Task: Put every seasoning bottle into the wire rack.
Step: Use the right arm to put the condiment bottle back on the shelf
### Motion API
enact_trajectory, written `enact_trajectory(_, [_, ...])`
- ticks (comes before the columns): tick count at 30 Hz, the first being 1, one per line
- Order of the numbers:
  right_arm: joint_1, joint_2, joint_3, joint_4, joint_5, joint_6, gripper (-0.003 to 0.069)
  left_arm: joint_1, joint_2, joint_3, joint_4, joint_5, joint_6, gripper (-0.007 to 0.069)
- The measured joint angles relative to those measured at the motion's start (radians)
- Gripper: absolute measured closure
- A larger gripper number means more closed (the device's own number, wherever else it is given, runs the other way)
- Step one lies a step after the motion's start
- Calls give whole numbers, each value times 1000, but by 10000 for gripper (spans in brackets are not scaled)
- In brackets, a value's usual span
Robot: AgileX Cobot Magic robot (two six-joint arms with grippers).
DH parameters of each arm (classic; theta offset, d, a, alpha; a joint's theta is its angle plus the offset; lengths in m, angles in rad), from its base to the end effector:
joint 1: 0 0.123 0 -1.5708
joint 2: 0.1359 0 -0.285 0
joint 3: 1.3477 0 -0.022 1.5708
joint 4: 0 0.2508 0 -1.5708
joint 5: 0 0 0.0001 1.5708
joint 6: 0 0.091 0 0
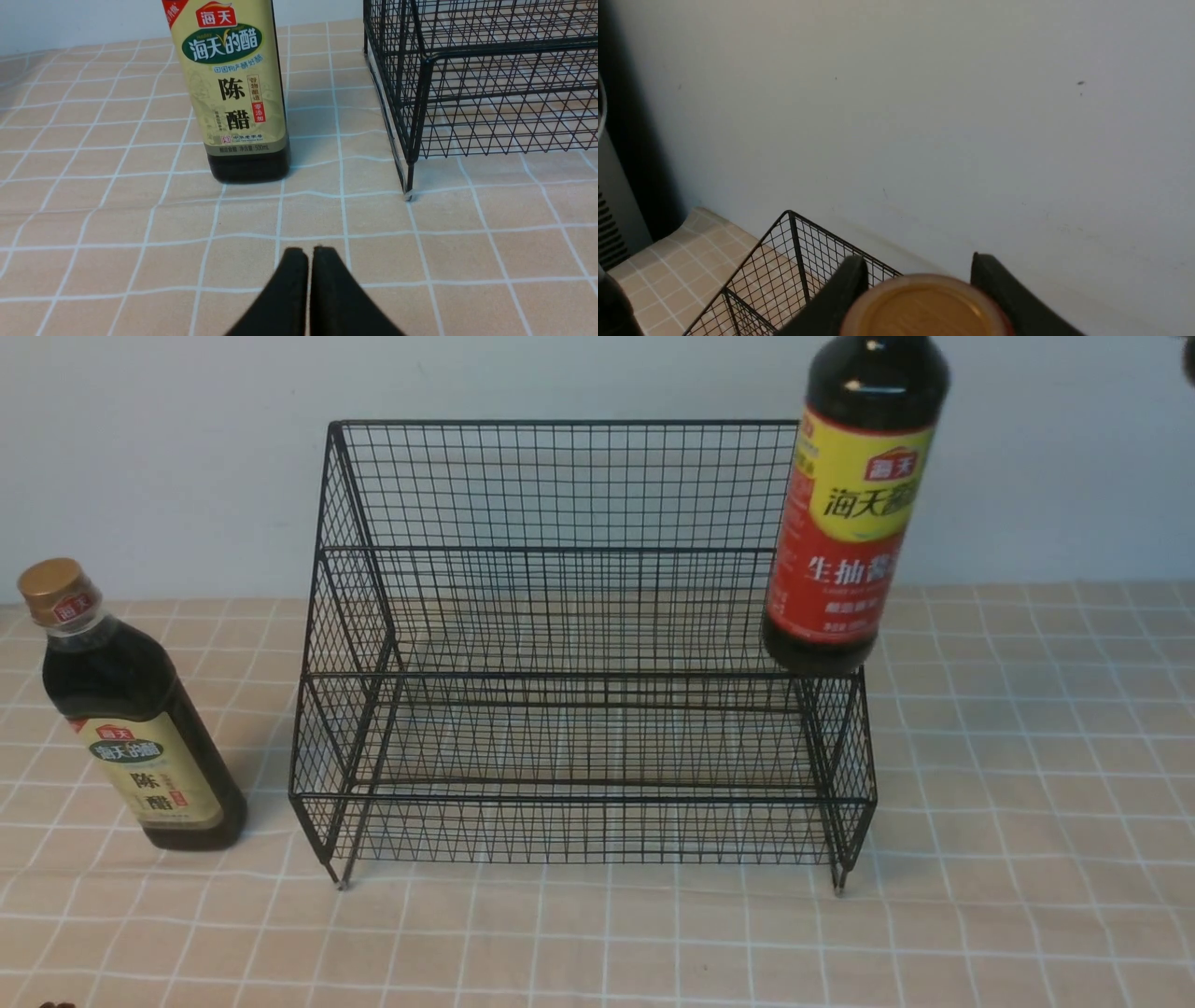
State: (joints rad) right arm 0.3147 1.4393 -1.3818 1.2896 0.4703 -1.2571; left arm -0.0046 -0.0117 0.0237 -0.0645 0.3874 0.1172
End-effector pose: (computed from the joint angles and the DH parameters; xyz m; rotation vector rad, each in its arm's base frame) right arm 0.3040 0.1407 0.4284 -0.6006 1.5983 0.6133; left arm 0.0522 -0.0025 0.1711 0.0751 1.8807 0.0133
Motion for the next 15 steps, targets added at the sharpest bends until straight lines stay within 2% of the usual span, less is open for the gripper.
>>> enact_trajectory(4, [26, 41, 0, 12, -67, -47, 392, 0, 0, 0, 0, 0, 0, 631])
enact_trajectory(15, [27, 103, -10, 64, -172, -58, 392, 0, 0, 0, 0, 0, 0, 631])
